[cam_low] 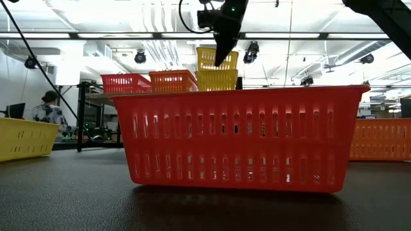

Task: Stack baskets on shelf by color
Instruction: Stack the right yellow bin on the other yellow bin on the shelf

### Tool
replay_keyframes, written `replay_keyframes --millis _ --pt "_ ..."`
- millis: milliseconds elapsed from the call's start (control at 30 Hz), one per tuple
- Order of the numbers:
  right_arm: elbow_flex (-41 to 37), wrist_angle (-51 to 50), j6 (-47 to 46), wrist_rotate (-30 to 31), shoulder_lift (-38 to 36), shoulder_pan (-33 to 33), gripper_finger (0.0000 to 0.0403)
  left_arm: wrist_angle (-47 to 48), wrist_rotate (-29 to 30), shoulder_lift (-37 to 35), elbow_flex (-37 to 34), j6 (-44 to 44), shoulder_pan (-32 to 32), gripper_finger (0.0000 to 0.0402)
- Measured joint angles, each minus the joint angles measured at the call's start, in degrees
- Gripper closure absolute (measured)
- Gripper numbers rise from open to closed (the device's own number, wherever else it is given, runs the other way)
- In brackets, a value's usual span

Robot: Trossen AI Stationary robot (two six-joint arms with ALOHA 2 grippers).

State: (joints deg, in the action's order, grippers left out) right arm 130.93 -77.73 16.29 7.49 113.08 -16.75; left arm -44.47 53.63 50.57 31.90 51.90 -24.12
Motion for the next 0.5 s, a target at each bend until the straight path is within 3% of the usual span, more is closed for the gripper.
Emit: replay_keyframes --millis 167,500 --pt "-0.04 0.00 -0.71 -0.35 0.00 0.00 0.0380 0.00 0.00 0.00 0.00 0.00 0.00 0.0395" --pt "0.15 0.01 -0.67 -0.06 0.00 0.00 0.0313 0.00 0.00 0.00 0.00 0.13 0.00 0.0395"
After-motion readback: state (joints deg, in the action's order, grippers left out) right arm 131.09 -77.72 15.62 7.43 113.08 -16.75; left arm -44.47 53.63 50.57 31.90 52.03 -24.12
